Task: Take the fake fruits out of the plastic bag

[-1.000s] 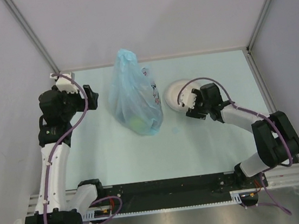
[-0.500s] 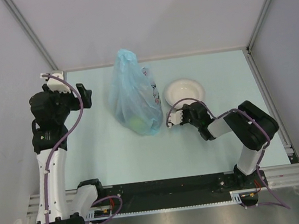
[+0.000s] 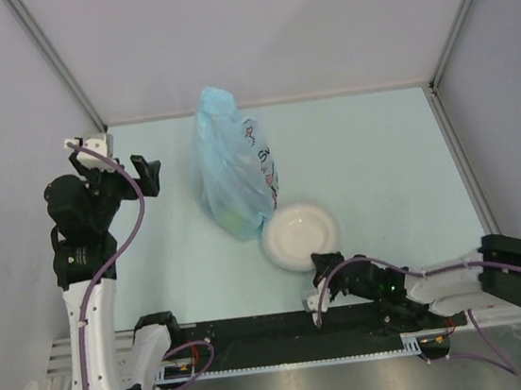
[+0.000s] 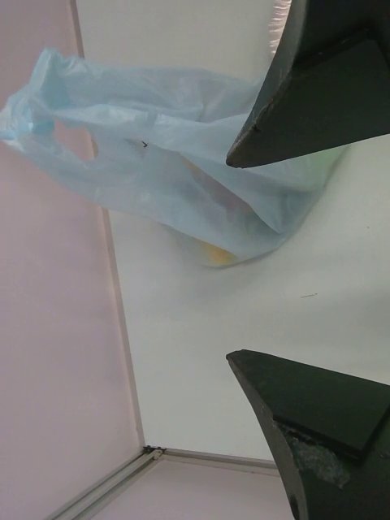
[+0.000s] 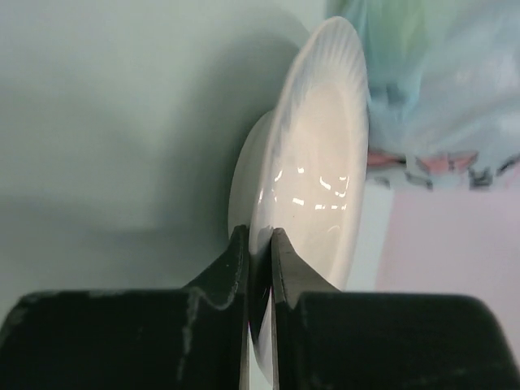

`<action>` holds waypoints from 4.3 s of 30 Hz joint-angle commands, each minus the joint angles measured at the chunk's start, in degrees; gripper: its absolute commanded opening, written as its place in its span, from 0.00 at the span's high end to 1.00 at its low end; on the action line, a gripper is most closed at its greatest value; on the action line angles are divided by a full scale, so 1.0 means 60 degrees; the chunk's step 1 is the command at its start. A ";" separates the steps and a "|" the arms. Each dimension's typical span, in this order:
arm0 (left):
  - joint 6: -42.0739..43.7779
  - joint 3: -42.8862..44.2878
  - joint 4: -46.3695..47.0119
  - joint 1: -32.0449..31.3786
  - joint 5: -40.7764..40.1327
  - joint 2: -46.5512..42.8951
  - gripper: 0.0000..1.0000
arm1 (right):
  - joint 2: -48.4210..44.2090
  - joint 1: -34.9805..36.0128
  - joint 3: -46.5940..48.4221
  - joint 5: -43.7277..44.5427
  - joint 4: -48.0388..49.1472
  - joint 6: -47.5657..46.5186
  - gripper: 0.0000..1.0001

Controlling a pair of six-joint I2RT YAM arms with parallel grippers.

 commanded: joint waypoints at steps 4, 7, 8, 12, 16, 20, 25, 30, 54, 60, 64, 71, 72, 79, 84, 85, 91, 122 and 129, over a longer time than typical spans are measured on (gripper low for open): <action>-0.0220 -0.0821 0.0078 0.0087 0.0677 -0.0711 0.00 | -0.3713 0.3203 -0.0432 -0.0522 -0.5001 0.2281 0.62; -0.0586 -0.0983 0.0034 0.0087 0.0852 -0.0784 0.00 | -0.3248 0.3422 -0.0566 -0.0362 -0.4678 0.2013 0.13; -0.0702 -0.0984 0.0049 0.0073 0.0969 -0.0755 0.00 | -0.3056 0.3481 -0.0464 -0.0289 -0.4910 0.2042 0.01; -0.0937 -0.0648 0.0078 0.0087 0.1437 -0.0347 0.00 | -0.3024 0.3467 0.0473 0.0718 -0.5760 0.2613 0.00; -0.1157 0.0112 0.0414 -0.0030 0.1791 0.0429 0.00 | -0.4662 0.2196 0.2342 -0.0079 -0.7530 0.2994 0.00; -0.1099 0.1284 0.0883 -0.0395 0.1732 0.1732 0.00 | -0.5822 0.0745 0.3578 -0.1283 -0.8909 0.2951 0.00; -0.0719 0.3054 0.1294 -0.1376 0.1776 0.3651 0.01 | -0.4333 -0.1829 0.5100 -0.2411 -0.7523 0.3943 0.00; -0.0879 0.4406 0.1600 -0.1845 0.2231 0.5557 0.04 | -0.1724 -0.2524 0.7194 -0.1974 -0.5690 0.5687 0.03; 0.0760 0.3837 0.0606 -0.2725 0.2436 0.5837 0.51 | 0.3828 -0.5512 1.2514 -0.3318 -0.2584 1.1198 0.07; 0.1127 0.2885 0.0196 -0.2740 0.2318 0.5018 1.00 | 0.5043 -0.5688 1.3788 -0.4167 -0.2276 1.1883 0.06; 0.1230 0.2241 -0.0112 -0.2740 0.2303 0.4402 1.00 | 0.5616 -0.5703 1.4696 -0.5617 -0.2553 1.2442 0.04; 0.1654 0.2107 -0.0639 -0.2740 0.2406 0.3830 1.00 | 0.6670 -0.5308 1.5707 -0.5679 -0.3300 1.1916 0.03; 0.1684 0.2107 -0.0698 -0.2740 0.2391 0.3815 1.00 | 0.6861 -0.5307 1.6159 -0.5708 -0.3402 1.1901 0.03; 0.1977 0.2589 -0.0684 -0.2740 0.2303 0.4019 1.00 | 0.8267 -0.5337 1.8282 -0.6003 -0.5230 1.1420 0.30; 0.2431 0.3132 0.0323 -0.2725 0.1793 0.4620 1.00 | 0.9716 -0.6346 2.0567 -0.4247 -0.5322 1.2134 1.00; 0.2431 0.3495 0.1052 -0.2725 0.1747 0.5056 1.00 | 0.9980 -0.6565 2.1210 -0.3997 -0.5308 1.2091 1.00; 0.1817 0.9597 0.1032 -0.2755 0.1936 0.8322 1.00 | 1.1391 -0.7841 2.5216 -0.2838 -0.5003 1.1420 1.00; -0.0229 0.0584 -0.0615 -0.5318 0.3296 0.2392 0.08 | -0.1750 -0.7521 0.9746 -0.2823 -0.8134 1.0656 0.22; -0.2166 -0.0103 0.0765 -0.6486 0.2614 0.3229 0.07 | -0.0993 -0.6348 0.9850 -0.3567 -0.8750 1.0391 0.53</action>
